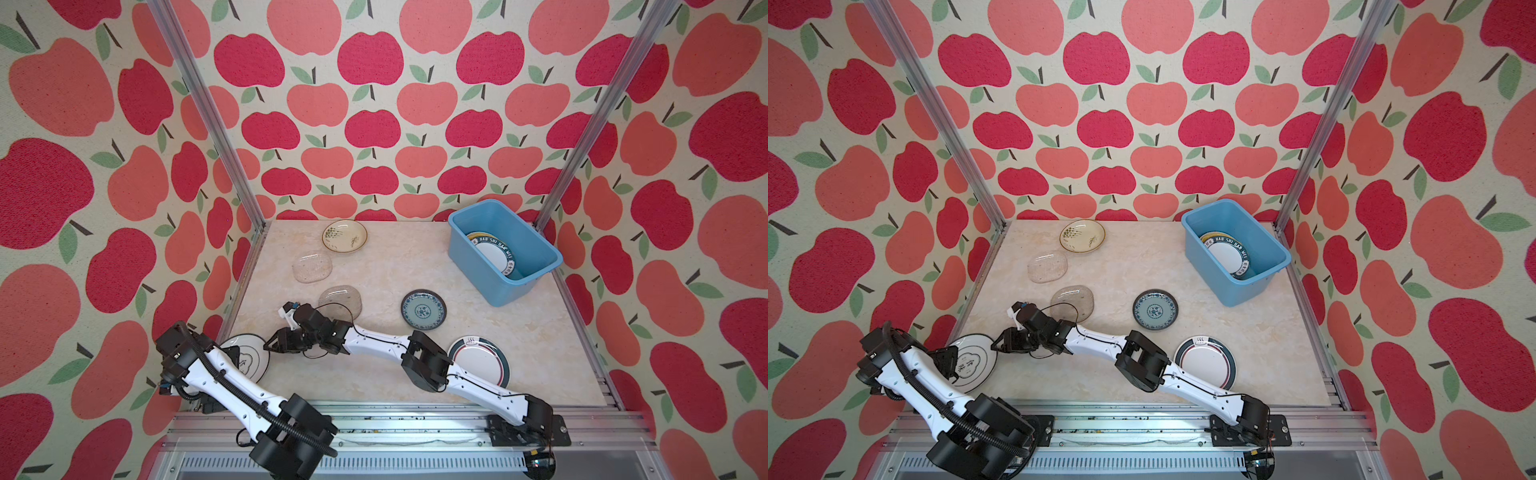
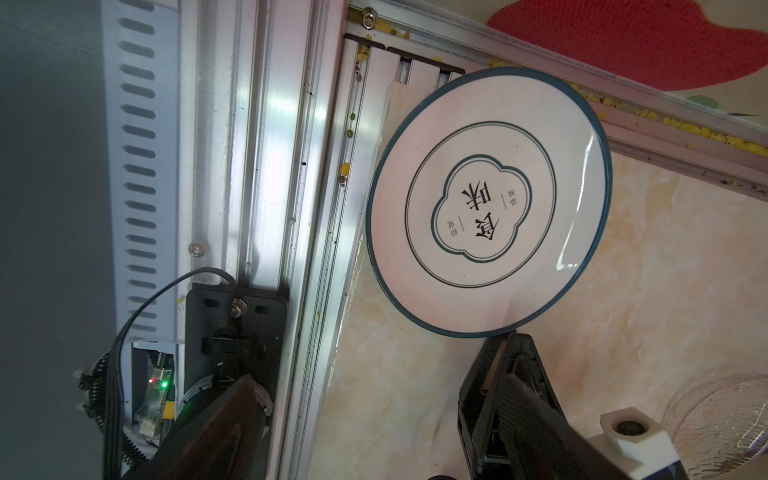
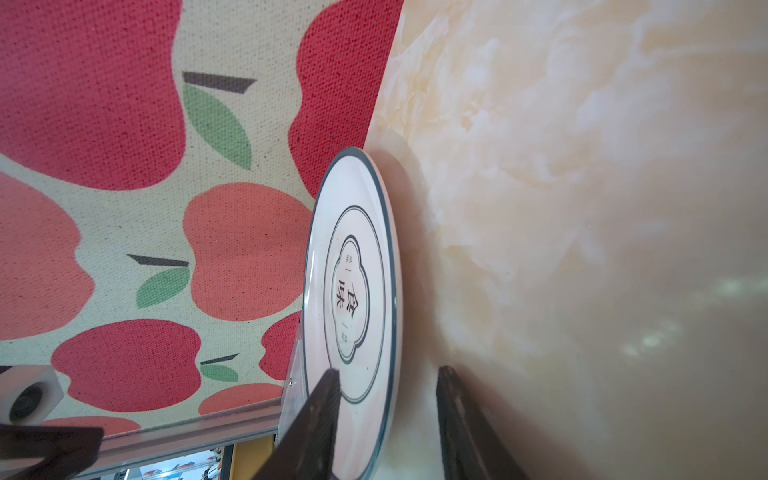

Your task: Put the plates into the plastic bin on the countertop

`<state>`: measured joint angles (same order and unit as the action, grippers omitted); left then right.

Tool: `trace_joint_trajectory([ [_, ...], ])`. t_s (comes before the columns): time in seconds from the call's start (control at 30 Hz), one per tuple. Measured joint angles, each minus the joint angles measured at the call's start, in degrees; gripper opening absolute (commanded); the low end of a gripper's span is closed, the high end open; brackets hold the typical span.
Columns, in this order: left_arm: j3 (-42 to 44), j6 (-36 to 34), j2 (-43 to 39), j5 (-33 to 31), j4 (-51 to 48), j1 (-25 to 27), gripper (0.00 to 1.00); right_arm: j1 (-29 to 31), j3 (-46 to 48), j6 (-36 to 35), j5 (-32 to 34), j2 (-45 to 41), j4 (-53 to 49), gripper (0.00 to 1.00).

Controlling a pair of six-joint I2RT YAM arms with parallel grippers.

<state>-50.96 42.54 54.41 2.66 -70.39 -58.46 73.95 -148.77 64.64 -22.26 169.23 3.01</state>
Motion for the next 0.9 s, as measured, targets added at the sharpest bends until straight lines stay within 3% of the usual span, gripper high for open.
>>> trace_joint_trajectory([
  [0.47,0.04,0.00,-0.79,1.25,0.28,0.00,0.94,0.42,0.31,0.44,1.88,0.15,1.14,0.18],
  [0.9,2.19,1.55,-0.63,0.92,1.92,0.00,0.94,0.50,1.03,0.48,2.19,0.20,3.45,0.12],
])
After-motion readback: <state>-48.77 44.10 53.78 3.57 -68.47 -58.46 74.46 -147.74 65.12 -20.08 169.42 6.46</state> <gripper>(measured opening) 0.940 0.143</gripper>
